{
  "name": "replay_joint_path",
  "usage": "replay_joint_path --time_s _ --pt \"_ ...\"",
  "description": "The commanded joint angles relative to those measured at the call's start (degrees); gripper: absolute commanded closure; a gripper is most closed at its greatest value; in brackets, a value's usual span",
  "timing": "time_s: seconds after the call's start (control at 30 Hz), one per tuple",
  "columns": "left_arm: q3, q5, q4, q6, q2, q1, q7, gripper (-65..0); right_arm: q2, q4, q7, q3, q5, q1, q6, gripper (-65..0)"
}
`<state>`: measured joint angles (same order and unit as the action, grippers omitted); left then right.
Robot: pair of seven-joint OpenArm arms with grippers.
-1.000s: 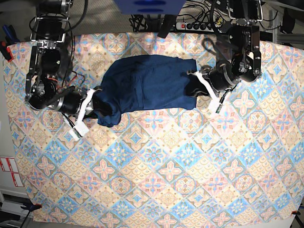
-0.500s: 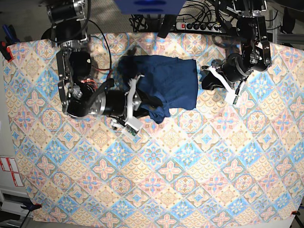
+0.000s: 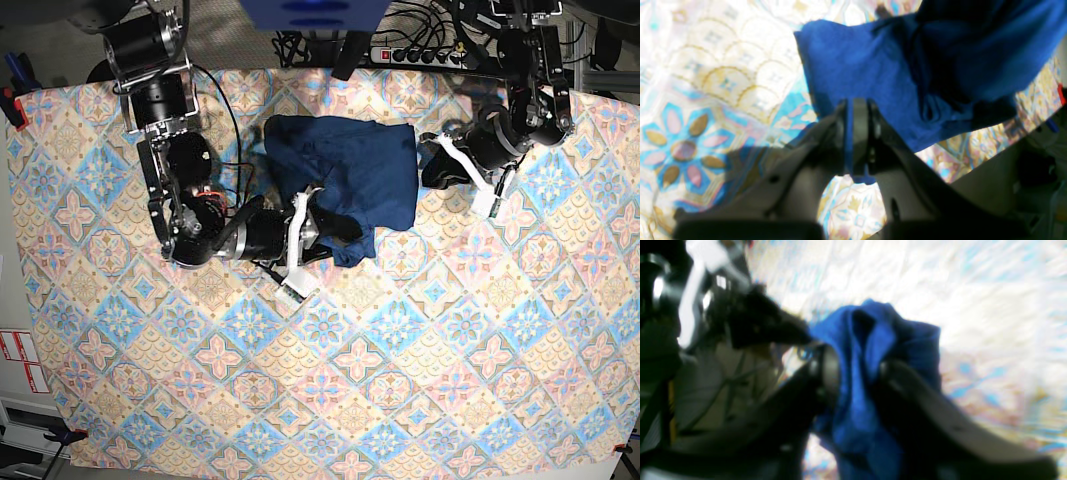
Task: Fold the T-shirt properly
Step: 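Fold the end held by the right gripper toward the left gripper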
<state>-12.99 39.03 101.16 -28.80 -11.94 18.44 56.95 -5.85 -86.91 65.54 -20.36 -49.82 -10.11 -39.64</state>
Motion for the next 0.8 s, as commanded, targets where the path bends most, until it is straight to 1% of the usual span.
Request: replay_joint_path --time_s 0.0,0.07,0.2,0.27,0.37,0.47,0.6,0.7,0.77 --pt "-0.24 0.67 0.86 -0.35 -0.41 -0.28 -0.82 -1.6 0.26 -0.34 -2.20 -0.52 -1.65 -1.28 -0.36 -19.6" --pt "-0.24 0.67 0.86 -0.35 -0.41 -0.37 -0.82 -1.6 0.26 0.36 -2.72 -1.84 -1.65 -1.19 -0.36 -23.6" --pt "-0.24 0.67 0.77 -0.35 -0.41 -0.55 -0.82 -1.6 0.26 0.36 -2.90 -4.48 -1.56 -1.36 -0.36 -23.9" --pt "-0.24 0.67 0.77 -0.35 -0.41 -0.55 -0.82 -1.6 0.26 -0.07 -2.90 -4.65 0.11 -1.45 -0.36 -23.9" --pt "-0.24 0.67 0.86 -0.35 -0.41 -0.55 -0.82 -1.6 0.26 -0.43 -2.90 -3.51 4.68 -1.45 -0.36 -23.9" --pt "-0.06 1.11 2.09 -0.35 -0.41 -0.28 -0.73 -1.6 0.18 -0.43 -2.90 1.24 9.69 -1.19 -0.36 -23.9" --pt "0.47 5.50 5.16 -0.43 -0.41 -0.11 -0.64 -1.6 -0.44 0.28 -2.81 5.46 16.81 -0.22 -0.36 -23.8" --pt "0.47 9.72 5.16 -0.43 -0.32 -0.46 -0.64 -1.6 -0.53 0.28 -2.90 5.55 22.35 0.75 -0.36 -20.6" --pt "1.52 11.04 5.16 -0.43 -0.32 -0.72 -0.64 -1.7 -0.53 0.36 -2.90 5.55 24.81 0.83 -0.36 -16.9"
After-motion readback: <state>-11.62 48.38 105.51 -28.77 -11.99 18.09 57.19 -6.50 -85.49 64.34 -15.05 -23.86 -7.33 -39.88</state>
